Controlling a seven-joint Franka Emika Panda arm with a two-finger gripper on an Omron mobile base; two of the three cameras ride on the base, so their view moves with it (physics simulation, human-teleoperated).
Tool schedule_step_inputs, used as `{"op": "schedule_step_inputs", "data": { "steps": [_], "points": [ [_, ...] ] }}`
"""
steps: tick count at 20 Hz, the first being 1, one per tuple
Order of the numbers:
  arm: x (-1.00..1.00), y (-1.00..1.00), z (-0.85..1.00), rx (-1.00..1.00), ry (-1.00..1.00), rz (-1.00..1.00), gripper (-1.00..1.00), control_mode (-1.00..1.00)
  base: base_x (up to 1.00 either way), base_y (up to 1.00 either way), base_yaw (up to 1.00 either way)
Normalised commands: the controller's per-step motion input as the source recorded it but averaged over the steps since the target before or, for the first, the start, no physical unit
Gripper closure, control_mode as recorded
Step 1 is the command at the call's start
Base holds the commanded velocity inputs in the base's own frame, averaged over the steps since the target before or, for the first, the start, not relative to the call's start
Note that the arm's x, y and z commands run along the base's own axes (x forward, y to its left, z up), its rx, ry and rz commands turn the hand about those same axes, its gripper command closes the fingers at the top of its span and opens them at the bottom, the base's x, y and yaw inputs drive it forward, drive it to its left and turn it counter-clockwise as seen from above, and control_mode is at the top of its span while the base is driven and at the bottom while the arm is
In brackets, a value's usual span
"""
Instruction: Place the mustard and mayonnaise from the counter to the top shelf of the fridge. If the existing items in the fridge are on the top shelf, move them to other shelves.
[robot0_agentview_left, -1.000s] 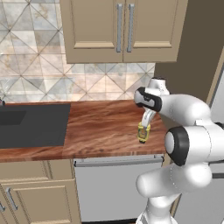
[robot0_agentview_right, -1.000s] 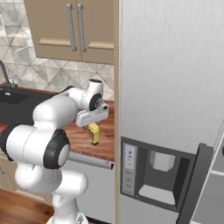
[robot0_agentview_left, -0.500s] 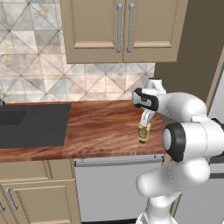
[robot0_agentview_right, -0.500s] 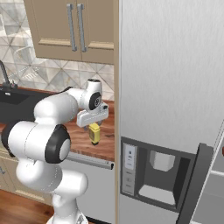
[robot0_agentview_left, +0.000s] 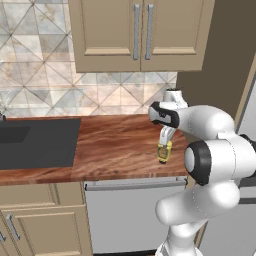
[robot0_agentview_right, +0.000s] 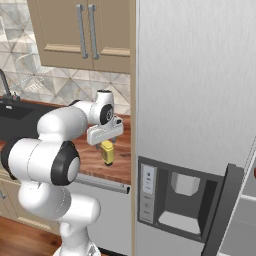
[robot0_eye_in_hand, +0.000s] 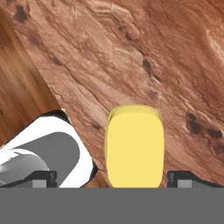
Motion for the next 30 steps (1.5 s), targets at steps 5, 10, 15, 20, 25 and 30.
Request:
{"op": "schedule_step_inputs", "data": {
  "steps": [5, 10, 15, 20, 25, 30],
  "points": [
    [0.0, 0.0, 0.0, 0.0, 0.0, 0.0, -1.0, -1.0, 0.0, 0.0, 0.0],
    [0.0, 0.0, 0.0, 0.0, 0.0, 0.0, -1.0, -1.0, 0.0, 0.0, 0.0],
    [0.0, -0.02, 0.0, 0.0, 0.0, 0.0, -1.0, -1.0, 0.0, 0.0, 0.0],
    [0.0, -0.06, 0.0, 0.0, -0.03, 0.0, -1.0, -1.0, 0.0, 0.0, 0.0],
    [0.0, 0.0, 0.0, 0.0, 0.0, 0.0, -1.0, -1.0, 0.0, 0.0, 0.0],
    [0.0, 0.0, -0.05, 0.0, 0.0, 0.0, -1.0, -1.0, 0.0, 0.0, 0.0]
  ]
}}
